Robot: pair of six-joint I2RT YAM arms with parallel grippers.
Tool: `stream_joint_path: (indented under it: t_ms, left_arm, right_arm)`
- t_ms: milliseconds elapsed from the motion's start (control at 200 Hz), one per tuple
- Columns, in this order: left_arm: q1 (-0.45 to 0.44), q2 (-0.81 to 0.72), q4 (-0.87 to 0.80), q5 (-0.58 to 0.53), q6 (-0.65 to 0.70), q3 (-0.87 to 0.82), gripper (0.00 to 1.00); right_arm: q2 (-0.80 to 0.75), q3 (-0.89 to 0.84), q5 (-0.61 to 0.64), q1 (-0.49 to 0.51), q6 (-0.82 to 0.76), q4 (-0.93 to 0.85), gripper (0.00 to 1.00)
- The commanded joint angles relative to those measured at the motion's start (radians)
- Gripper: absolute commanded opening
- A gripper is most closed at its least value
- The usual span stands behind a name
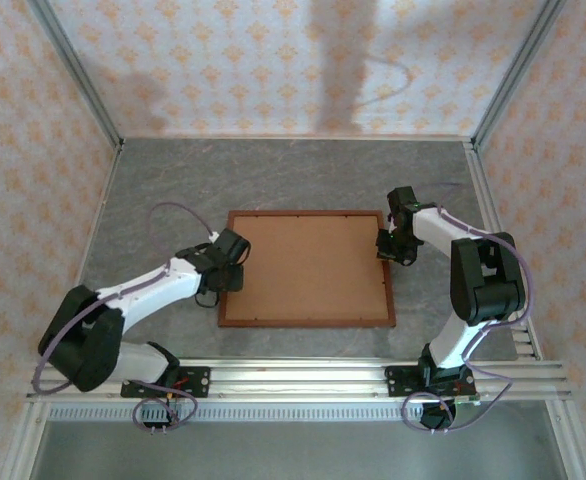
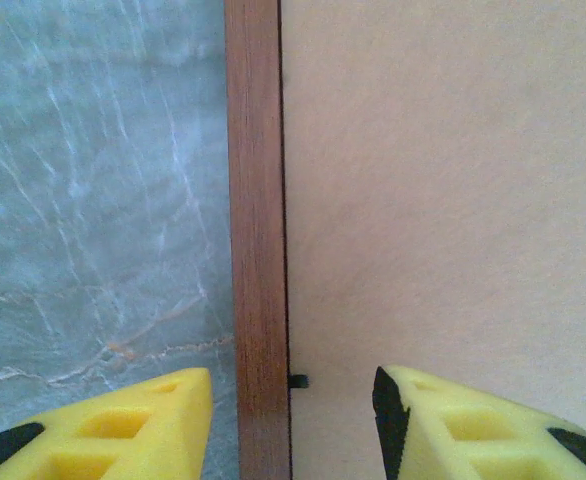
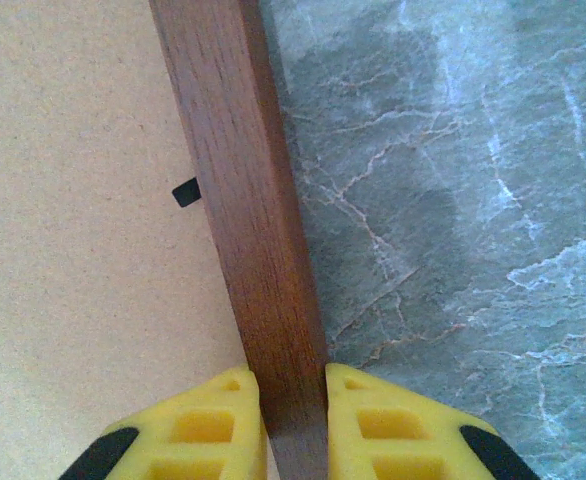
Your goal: Put the photo into the frame
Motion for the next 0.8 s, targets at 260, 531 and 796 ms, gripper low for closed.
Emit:
stream_joint_path:
  t_ms: [260, 531, 796]
  left_arm:
    - [-0.005, -0.164, 0.155, 0.102, 0.046, 0.014, 0.57]
    - [-0.102, -0.064, 0.337, 0.267, 0.165, 0.062, 0.63]
    - [-0.344, 0.098, 0.374, 0.184, 0.446, 0.111, 0.64]
  right_arm:
    - [0.046, 0.065, -0.095, 0.034, 0.091, 0.118, 0.17]
    - [0.127, 0.21, -0.142, 0.065, 0.12, 0.122, 0.24]
    - [-0.036, 0.19, 0.035, 0.06, 0.059, 0.014, 0.59]
